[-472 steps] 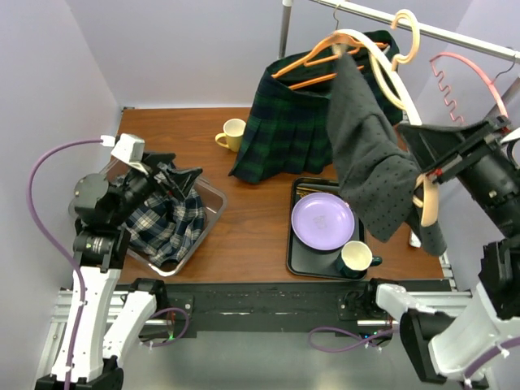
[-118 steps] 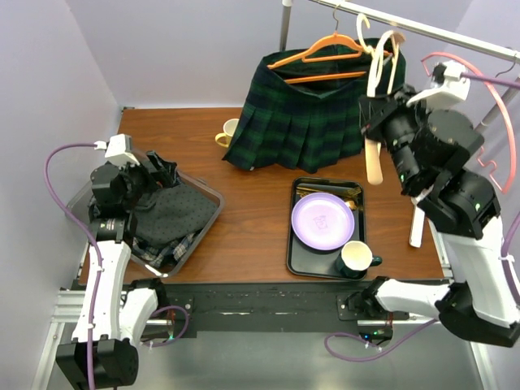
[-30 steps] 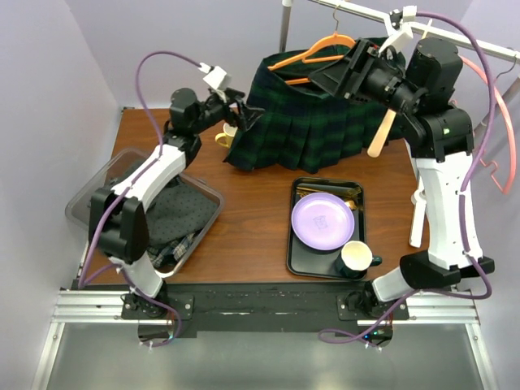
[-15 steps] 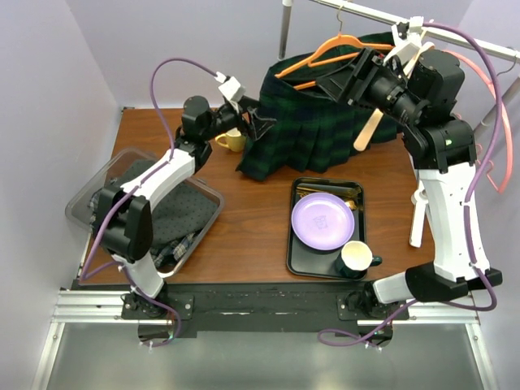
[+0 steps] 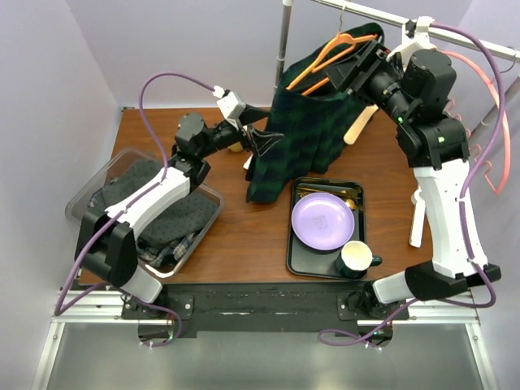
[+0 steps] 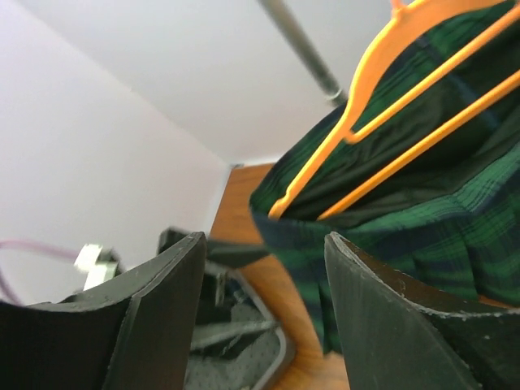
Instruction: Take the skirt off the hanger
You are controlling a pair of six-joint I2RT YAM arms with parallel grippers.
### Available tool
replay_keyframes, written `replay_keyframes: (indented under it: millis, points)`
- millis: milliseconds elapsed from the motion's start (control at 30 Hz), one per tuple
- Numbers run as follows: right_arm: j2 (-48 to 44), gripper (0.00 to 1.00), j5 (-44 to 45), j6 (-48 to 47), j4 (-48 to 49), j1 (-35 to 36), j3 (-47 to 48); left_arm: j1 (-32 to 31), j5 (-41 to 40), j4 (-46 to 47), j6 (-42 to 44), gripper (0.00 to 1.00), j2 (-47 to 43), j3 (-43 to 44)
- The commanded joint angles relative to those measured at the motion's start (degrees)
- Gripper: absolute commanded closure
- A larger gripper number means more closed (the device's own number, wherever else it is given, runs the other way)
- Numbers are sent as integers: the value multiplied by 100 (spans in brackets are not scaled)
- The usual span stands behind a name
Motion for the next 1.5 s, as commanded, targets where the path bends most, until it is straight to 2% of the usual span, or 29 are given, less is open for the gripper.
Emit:
replay_keyframes:
  millis: [0,267,433,600,800,867,1200,1467]
  points:
    - [290,37,558,221,541,133,-34,-116,-56,312,21,16,-235,-169]
    - [1151,42,1295,-60,366,291,748,-213,-214,-92,108,15,-613,-371]
    - [1573,42,1692,-420,103,309,1135,-266,-740,-829,407,14,-1306,-530]
    - [1670,45,1999,-667,313,318,1144,-363,-1251,-1366,592,13,-2256,-705]
    - [1872,59,1956,-781,595,318,1319,-380,-1681,-1841,820,11,-3074,-889]
    - [1978,60,2052,-729,437,326,1425,-380,-1769,-1929,890,10,-3240,-960]
    - [2268,62,2105,-535,691,326,1399,-380,-1840,-2000,961,10,-3549,-1180]
    - [2181,74,1912,-500,1438,326,1048,-380,-1937,-1974,1023,9,-3654,-1294]
